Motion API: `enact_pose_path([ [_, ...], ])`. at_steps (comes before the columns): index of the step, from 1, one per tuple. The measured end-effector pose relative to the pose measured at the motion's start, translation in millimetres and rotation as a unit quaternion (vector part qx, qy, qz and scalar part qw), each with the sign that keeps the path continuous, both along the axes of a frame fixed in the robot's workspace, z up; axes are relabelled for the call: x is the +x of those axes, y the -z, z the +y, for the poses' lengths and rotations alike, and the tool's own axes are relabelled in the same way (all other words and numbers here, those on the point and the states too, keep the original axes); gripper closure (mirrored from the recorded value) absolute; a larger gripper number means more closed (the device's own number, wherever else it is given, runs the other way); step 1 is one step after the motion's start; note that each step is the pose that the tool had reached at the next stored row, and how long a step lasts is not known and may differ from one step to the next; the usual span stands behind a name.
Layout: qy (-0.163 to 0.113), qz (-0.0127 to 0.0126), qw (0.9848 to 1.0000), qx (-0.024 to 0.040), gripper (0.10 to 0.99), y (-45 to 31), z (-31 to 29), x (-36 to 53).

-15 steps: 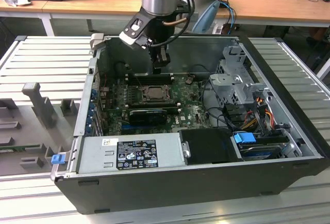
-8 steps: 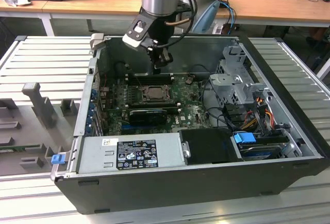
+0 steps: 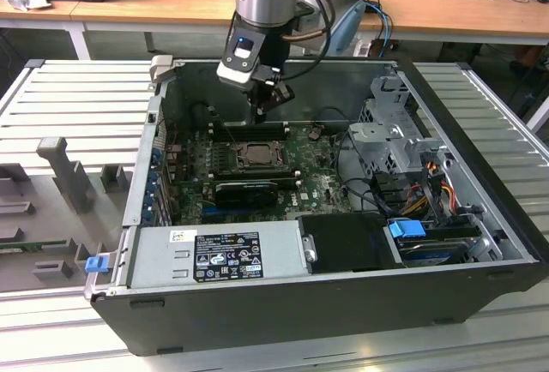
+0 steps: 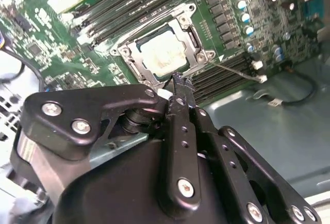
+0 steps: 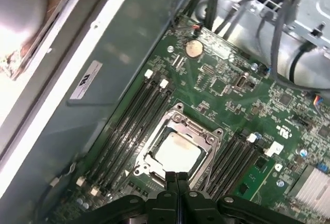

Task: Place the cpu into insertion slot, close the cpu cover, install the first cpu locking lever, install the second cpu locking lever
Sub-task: 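Install the first cpu locking lever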

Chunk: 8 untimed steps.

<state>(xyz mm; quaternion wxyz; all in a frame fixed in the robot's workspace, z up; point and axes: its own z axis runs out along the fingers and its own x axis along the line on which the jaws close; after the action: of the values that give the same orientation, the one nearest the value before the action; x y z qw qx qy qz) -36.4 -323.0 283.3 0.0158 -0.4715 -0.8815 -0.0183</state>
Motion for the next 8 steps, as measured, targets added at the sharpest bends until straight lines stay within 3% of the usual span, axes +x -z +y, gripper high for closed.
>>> enact_pose_path([
  [2,-0.021,0.0,0.9998,0.0,0.98,0.1,0.0,0.0],
  [8,-0.087,0.0,0.9962,0.0,0.98,0.3,0.0,0.0],
])
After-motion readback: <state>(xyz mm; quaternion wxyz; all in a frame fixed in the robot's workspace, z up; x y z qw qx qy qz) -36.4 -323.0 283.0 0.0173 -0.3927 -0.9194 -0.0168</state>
